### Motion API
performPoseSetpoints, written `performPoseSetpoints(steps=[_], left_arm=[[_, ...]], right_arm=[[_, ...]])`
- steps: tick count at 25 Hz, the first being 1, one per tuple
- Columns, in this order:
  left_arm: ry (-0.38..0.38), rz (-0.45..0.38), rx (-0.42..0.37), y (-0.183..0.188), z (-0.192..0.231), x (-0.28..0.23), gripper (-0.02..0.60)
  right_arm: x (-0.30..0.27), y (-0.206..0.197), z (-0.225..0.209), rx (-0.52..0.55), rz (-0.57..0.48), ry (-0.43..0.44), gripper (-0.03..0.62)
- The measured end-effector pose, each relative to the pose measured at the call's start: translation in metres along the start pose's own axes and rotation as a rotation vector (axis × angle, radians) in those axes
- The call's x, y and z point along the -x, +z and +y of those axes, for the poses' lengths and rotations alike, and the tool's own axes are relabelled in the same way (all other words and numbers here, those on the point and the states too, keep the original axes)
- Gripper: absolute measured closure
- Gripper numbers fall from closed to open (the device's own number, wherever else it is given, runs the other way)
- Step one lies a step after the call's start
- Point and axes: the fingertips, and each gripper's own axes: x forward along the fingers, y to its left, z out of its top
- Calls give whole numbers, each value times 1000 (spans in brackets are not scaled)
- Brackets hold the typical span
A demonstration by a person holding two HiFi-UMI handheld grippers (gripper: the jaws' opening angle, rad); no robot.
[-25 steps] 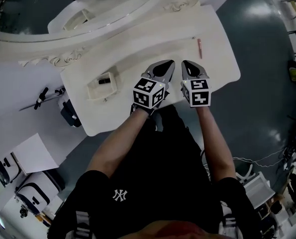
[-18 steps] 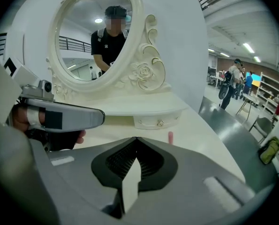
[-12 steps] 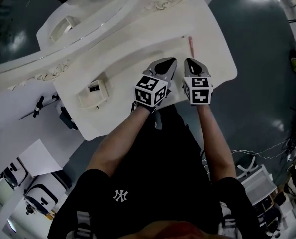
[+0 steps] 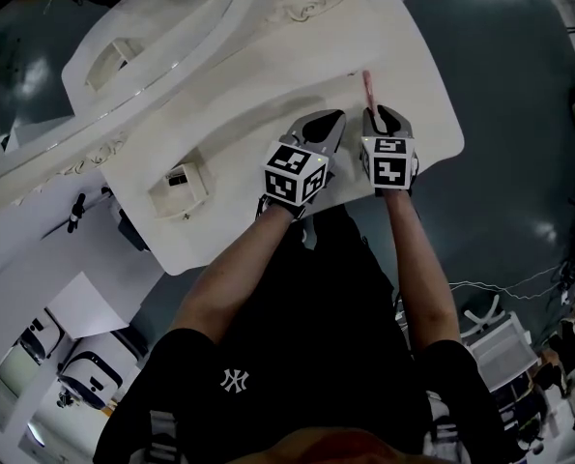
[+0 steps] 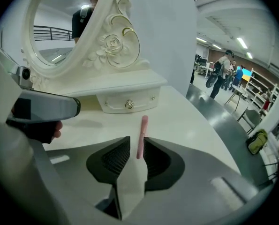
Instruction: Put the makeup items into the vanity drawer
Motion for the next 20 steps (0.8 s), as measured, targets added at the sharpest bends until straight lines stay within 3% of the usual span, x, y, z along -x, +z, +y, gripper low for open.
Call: performPoseSetpoints(steps=[11, 14, 16, 20], left_arm=[[14, 22, 22, -7, 8, -9, 581], [20, 21, 23, -8, 10, -8, 581], [24, 23, 25, -9, 10, -6, 581], [29, 18, 23, -9, 9, 0, 581]], right_arm=[[-23, -16, -4, -12, 76, 9, 479], [-25, -17, -5, -9, 86, 3, 491], [-24, -17, -6, -10, 94, -1, 533], [-20, -18, -5, -15, 98, 2, 534]])
